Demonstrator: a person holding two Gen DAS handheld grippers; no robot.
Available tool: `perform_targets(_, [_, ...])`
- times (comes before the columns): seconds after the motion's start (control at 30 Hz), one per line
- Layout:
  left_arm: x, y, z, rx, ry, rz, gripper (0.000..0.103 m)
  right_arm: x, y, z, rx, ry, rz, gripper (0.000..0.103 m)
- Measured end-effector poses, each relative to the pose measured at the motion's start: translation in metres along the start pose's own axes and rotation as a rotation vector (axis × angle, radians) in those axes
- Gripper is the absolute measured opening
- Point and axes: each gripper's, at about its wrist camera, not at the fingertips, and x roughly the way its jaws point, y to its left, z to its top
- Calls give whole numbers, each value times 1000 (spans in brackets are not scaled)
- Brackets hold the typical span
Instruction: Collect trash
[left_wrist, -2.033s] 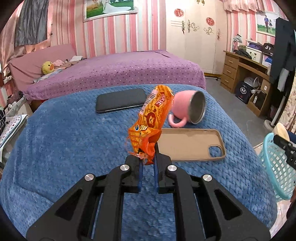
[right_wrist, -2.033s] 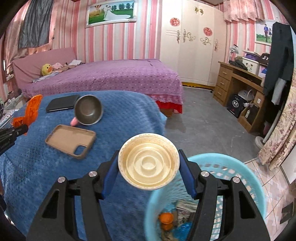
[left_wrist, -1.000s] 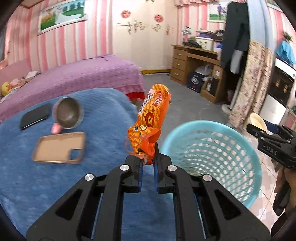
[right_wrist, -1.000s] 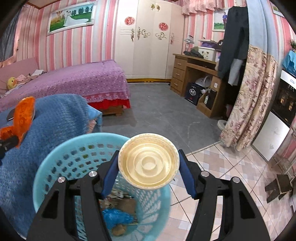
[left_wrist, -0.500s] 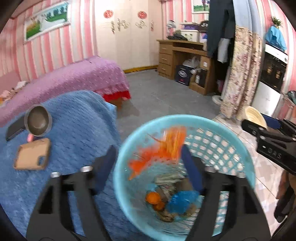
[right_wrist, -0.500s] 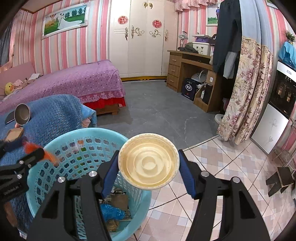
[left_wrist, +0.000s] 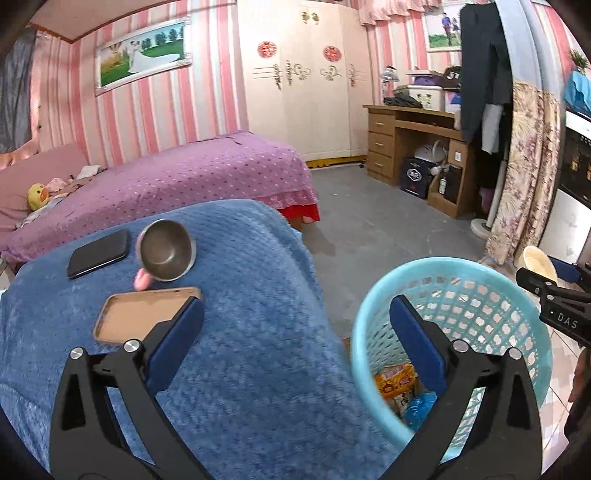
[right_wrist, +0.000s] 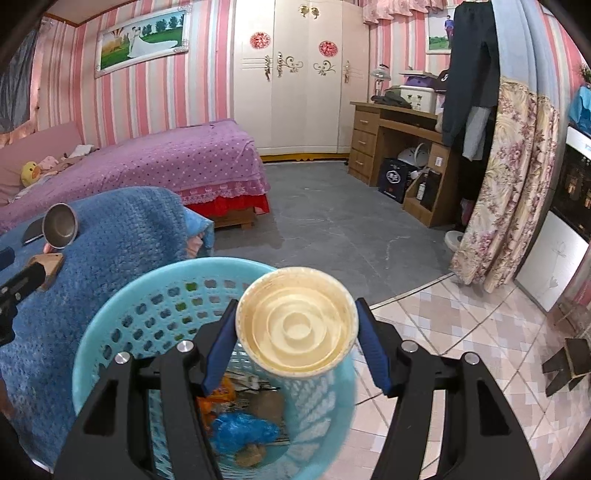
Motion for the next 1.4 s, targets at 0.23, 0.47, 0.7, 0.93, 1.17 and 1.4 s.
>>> perform_targets(0.23, [-14, 30, -5, -31, -10, 51, 97, -4, 10, 5, 1, -34, -38, 96])
perform_targets(0.47, [-62, 61, -7, -40, -75, 45, 97, -43, 20, 22, 47, -93, -10, 98])
perform_targets(0.7, [-101, 87, -22, -73, -57, 30, 98, -95, 64, 17, 42, -123, 106, 98])
perform_targets(0.93, [-131, 102, -59, -50, -88, 86, 98, -122, 104, -34, 36, -97, 134, 98])
perform_targets(1.17, [-139, 110, -83, -65, -92, 101, 98, -133, 138, -61, -47, -145, 110, 98])
perform_targets(1.4, [-140, 122, -87, -93, -116, 109, 98, -138, 161, -70, -111, -172, 105, 98])
